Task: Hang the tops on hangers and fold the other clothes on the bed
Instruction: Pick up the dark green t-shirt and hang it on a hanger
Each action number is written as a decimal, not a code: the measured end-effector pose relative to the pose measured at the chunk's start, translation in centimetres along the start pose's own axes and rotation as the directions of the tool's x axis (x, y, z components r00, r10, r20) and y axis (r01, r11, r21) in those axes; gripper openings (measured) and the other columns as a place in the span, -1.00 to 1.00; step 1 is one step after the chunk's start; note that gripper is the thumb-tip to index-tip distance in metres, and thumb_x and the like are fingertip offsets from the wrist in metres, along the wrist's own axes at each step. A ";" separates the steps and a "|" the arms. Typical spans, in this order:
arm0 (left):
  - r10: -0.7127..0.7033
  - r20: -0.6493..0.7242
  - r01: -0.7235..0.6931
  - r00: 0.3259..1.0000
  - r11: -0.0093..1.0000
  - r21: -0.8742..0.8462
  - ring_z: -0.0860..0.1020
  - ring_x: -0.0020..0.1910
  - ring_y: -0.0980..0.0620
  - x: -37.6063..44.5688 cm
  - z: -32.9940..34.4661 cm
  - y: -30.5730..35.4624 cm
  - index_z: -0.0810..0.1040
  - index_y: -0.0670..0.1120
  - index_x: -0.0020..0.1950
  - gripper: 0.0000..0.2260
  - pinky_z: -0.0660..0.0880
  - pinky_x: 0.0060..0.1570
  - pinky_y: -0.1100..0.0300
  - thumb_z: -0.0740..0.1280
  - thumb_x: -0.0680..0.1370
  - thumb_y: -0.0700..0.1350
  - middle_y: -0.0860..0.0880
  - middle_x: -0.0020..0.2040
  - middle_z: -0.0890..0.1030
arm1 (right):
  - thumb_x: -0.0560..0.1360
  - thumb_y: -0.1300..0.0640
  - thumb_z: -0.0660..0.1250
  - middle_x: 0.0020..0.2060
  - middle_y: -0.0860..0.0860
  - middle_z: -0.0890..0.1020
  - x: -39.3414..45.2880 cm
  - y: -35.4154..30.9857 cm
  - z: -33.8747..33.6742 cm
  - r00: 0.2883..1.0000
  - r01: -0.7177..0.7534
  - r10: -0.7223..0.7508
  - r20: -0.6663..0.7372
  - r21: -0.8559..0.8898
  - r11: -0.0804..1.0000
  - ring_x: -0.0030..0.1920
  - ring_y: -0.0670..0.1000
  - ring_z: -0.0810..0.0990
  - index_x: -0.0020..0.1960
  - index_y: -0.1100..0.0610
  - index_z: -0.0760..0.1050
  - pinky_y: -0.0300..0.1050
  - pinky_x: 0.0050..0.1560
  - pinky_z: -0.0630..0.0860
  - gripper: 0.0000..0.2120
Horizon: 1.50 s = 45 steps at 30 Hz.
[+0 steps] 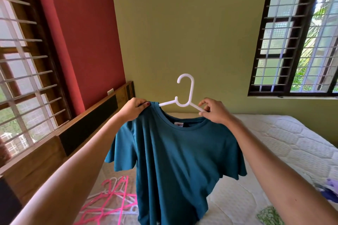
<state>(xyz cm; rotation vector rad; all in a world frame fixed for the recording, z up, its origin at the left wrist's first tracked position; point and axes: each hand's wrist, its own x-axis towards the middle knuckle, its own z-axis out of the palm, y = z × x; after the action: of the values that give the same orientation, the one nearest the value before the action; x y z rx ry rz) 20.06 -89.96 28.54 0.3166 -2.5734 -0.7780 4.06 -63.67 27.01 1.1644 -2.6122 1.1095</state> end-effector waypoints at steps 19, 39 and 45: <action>-0.033 0.063 0.018 0.997 0.976 0.218 0.56 -0.05 0.04 -1.9 -2.9 -2.9 0.59 -0.11 0.12 -0.80 0.44 -0.03 0.24 0.36 0.51 -0.15 -0.03 -0.01 0.63 | 0.55 0.21 0.27 -0.21 -0.02 0.66 2.1 -5.2 1.5 0.984 0.165 -0.161 -0.077 0.046 0.985 -0.10 0.02 0.65 -0.01 0.19 0.57 -0.06 0.01 0.53 -0.89; -0.013 -0.087 0.029 0.996 0.981 0.190 0.48 -0.10 0.03 -5.5 -5.5 -3.1 0.52 -0.12 0.13 -0.83 0.34 -0.10 0.21 0.28 0.55 -0.16 0.01 -0.09 0.54 | 0.55 0.14 0.27 -0.24 -0.04 0.63 2.5 -11.4 3.6 0.967 0.252 -0.254 0.025 0.077 0.965 -0.16 0.01 0.62 -0.04 0.10 0.54 0.02 0.06 0.55 -0.92; -0.064 -0.183 0.109 0.981 0.964 0.243 0.36 -0.41 0.08 -6.4 -5.8 -0.7 0.43 -0.01 -0.12 -0.91 0.30 -0.31 0.13 0.23 0.59 -0.11 0.09 -0.38 0.40 | 0.49 -0.03 0.31 0.00 -0.10 0.55 2.9 -11.5 2.7 0.973 0.214 -0.204 0.110 -0.097 0.972 0.01 -0.03 0.53 0.16 0.04 0.47 -0.06 0.07 0.46 -0.72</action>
<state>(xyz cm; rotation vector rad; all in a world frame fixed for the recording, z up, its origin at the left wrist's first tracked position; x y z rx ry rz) 28.47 -91.17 30.33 0.5540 -2.5052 -0.4278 10.32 -72.34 32.75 1.4643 -2.5086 0.8801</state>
